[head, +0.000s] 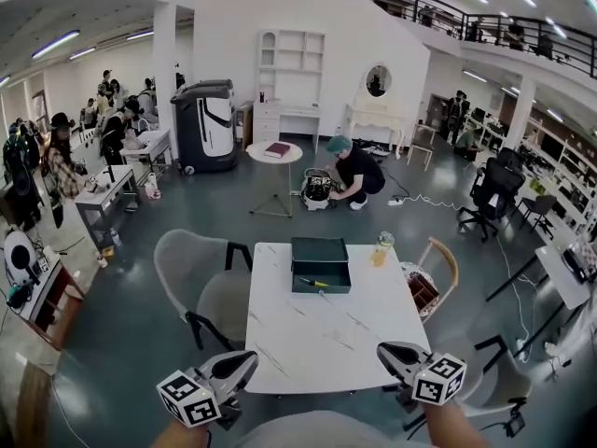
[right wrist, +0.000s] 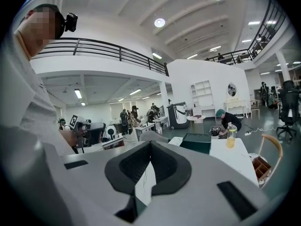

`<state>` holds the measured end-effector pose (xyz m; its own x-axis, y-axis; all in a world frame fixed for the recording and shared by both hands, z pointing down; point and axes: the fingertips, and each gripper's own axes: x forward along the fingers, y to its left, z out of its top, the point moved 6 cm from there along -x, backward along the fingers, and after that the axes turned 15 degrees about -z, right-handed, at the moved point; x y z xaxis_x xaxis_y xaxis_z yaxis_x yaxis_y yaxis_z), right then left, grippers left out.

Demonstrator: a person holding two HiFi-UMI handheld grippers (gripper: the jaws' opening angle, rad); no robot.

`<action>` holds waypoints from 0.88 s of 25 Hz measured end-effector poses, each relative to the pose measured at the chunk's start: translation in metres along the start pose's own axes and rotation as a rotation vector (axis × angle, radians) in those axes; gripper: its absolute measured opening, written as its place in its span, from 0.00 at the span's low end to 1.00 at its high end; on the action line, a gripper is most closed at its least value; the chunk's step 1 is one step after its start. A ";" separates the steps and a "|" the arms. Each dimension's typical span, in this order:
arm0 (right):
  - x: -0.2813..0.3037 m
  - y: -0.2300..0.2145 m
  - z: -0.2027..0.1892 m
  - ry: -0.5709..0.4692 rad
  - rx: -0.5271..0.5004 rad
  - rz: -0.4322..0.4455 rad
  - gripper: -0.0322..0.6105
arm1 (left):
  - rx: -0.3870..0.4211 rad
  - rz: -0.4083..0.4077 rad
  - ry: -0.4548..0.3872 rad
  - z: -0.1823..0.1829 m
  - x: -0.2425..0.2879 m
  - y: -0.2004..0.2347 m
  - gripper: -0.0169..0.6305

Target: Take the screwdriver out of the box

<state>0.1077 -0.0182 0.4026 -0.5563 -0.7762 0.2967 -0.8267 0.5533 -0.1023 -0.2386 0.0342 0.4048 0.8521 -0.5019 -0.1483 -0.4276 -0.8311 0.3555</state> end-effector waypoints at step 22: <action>0.109 -0.085 0.021 0.026 0.008 0.233 0.06 | 0.007 0.222 -0.019 0.005 0.052 0.038 0.02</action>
<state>0.1159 -0.1561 0.4235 -0.7298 -0.6198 0.2884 -0.6769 0.7141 -0.1783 -0.2126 -0.0248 0.4062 0.7310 -0.6772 -0.0839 -0.6065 -0.7010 0.3752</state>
